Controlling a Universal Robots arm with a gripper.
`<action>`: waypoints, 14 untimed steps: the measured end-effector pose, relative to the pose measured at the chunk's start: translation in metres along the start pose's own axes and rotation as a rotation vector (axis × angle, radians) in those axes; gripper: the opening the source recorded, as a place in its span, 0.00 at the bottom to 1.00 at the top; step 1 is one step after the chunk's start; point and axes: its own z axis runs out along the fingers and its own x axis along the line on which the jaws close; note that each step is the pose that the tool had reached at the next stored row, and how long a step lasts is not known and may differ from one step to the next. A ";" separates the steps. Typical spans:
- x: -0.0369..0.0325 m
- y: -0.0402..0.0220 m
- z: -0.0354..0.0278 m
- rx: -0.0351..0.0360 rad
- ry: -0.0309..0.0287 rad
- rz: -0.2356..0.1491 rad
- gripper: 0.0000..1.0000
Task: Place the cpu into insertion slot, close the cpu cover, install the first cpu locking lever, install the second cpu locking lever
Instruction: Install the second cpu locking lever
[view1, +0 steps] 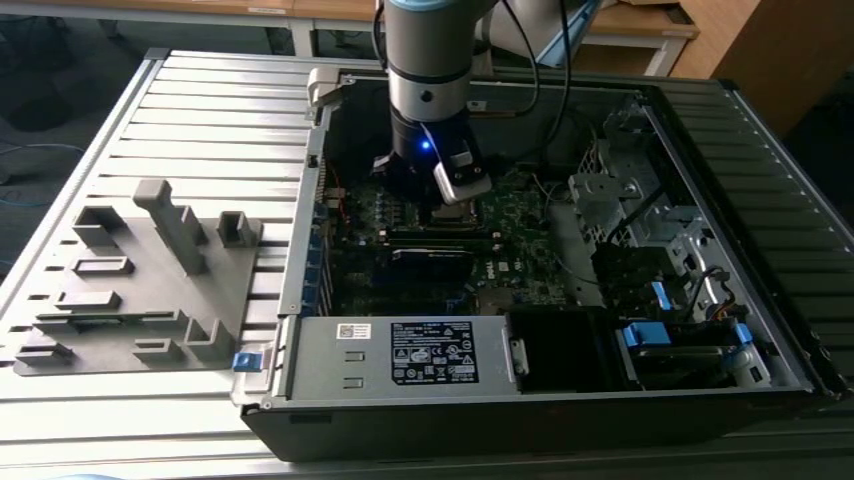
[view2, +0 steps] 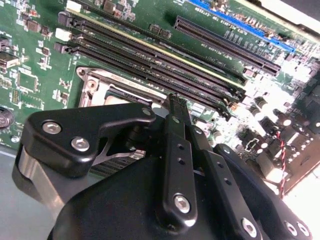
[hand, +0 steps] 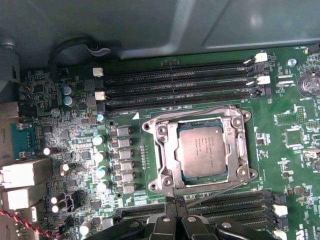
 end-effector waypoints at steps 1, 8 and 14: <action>-0.0001 -0.0005 0.0000 0.0000 0.0000 0.000 0.11; -0.0005 -0.0040 -0.0001 -0.0025 0.0003 0.000 0.11; -0.0008 -0.0059 -0.0001 -0.0048 0.0005 0.000 0.11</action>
